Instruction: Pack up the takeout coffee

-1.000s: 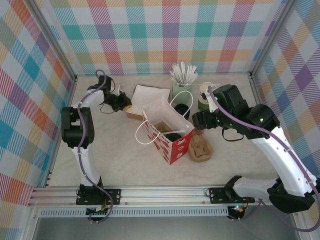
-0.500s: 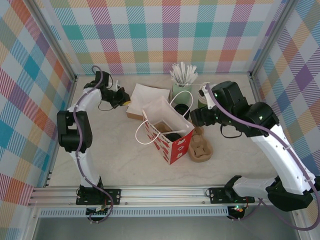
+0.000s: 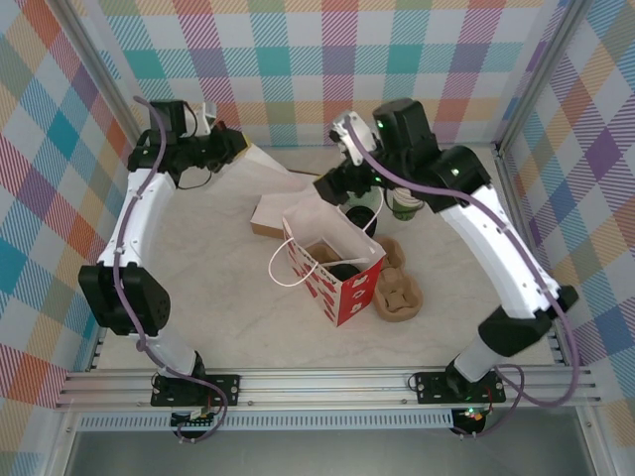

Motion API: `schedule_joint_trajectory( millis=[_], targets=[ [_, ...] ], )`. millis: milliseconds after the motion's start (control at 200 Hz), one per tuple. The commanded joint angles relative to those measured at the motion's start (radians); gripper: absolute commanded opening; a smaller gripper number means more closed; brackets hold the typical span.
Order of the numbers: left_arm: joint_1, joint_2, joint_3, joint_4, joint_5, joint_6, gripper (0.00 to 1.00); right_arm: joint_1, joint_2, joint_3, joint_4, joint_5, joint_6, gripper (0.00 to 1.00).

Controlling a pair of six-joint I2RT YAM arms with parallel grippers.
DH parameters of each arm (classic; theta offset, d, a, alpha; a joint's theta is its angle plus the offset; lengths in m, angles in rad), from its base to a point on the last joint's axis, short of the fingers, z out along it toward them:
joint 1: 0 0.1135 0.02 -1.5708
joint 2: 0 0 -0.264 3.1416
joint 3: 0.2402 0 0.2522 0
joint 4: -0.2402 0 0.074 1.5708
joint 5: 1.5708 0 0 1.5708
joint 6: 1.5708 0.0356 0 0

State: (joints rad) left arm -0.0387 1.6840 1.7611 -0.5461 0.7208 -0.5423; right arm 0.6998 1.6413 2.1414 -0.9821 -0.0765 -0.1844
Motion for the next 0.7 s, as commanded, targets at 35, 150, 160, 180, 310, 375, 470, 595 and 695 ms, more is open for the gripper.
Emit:
schedule_joint_trajectory(
  millis=[35, 150, 160, 180, 310, 375, 470, 595, 695],
  targets=[
    [-0.007, -0.069, 0.071, 0.006, 0.046, -0.071, 0.0, 0.0, 0.169, 0.195, 0.007, -0.156, -0.152, 0.94],
    [-0.008, -0.102, 0.087, 0.007, 0.052, -0.096, 0.0, -0.001, 0.322, 0.365, -0.023, -0.177, -0.234, 0.97],
    [-0.007, -0.105, 0.088, 0.007, 0.051, -0.098, 0.0, 0.0, 0.333, 0.377, -0.025, -0.18, -0.24, 0.98],
    [-0.007, -0.109, 0.09, 0.007, 0.053, -0.1, 0.0, 0.0, 0.357, 0.405, -0.028, -0.185, -0.254, 0.98],
    [-0.007, -0.141, 0.106, 0.0, 0.064, -0.115, 0.0, 0.0, 0.452, 0.484, -0.012, -0.214, -0.354, 1.0],
    [-0.007, -0.154, 0.117, -0.006, 0.069, -0.121, 0.0, -0.001, 0.474, 0.482, 0.006, -0.245, -0.4, 1.0],
    [-0.007, -0.171, 0.13, -0.012, 0.078, -0.132, 0.0, -0.001, 0.5, 0.482, 0.02, -0.273, -0.461, 1.0],
    [-0.007, -0.189, 0.139, -0.022, 0.089, -0.134, 0.0, 0.0, 0.52, 0.482, 0.062, -0.269, -0.489, 1.0],
    [-0.007, -0.195, 0.141, -0.023, 0.106, -0.14, 0.0, 0.0, 0.533, 0.483, 0.102, -0.288, -0.486, 1.0]
  ],
)
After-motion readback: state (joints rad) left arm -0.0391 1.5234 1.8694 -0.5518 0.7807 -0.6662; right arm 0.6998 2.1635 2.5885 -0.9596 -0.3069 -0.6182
